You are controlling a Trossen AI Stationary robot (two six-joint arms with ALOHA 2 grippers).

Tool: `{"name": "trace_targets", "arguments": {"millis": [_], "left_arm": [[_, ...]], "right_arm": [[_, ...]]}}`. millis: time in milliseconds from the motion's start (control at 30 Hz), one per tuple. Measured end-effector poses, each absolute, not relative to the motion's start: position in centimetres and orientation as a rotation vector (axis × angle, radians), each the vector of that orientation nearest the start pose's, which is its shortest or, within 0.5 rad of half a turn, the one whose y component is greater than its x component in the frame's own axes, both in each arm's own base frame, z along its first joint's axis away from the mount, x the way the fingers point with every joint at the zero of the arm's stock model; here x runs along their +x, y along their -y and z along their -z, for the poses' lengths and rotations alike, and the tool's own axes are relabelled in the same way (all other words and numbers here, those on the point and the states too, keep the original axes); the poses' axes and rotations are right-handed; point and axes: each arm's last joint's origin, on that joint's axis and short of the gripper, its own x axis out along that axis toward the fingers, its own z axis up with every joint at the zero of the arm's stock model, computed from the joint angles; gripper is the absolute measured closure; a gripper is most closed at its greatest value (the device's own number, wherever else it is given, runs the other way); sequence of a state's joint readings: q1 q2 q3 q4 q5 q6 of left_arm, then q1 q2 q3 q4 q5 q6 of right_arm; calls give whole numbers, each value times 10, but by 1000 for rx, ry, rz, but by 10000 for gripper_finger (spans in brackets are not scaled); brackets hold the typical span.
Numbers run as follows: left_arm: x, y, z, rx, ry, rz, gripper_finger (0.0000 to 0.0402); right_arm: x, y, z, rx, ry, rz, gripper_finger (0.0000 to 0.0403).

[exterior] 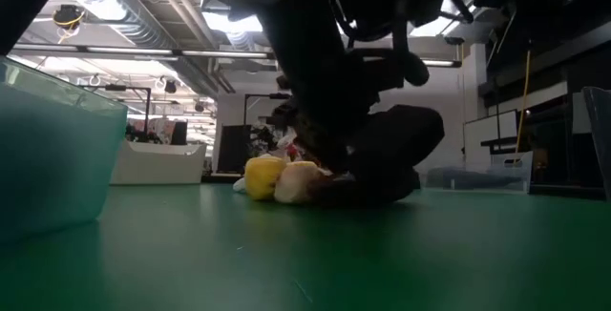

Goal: Sort produce into baskets
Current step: Put the eggplant into the transparent bin

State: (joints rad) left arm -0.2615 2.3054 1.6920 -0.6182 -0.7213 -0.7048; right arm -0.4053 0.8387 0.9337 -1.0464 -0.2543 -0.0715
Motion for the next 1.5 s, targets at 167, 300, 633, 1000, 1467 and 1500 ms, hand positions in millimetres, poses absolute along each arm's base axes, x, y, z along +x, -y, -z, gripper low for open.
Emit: {"name": "trace_targets", "arguments": {"millis": [167, 300, 633, 1000, 1467, 1500], "left_arm": [[453, 91, -121, -108, -926, -700, 214], [455, 87, -122, -106, -939, -683, 254], [464, 85, -179, -39, -801, -568, 281], [442, 71, -283, 44, -420, -671, 261], [437, -6, -280, -88, 16, -36, 259], [434, -12, -279, -105, 55, -28, 259]], "right_arm": [[129, 47, -305, 242, -904, 107, 194], [129, 47, -305, 257, -904, 114, 194], [132, 47, -318, 183, -726, 58, 194], [65, 19, -341, -47, -94, 117, 194], [79, 22, -297, 20, 47, 0, 194], [82, 23, -295, 17, 52, -4, 194]]}}
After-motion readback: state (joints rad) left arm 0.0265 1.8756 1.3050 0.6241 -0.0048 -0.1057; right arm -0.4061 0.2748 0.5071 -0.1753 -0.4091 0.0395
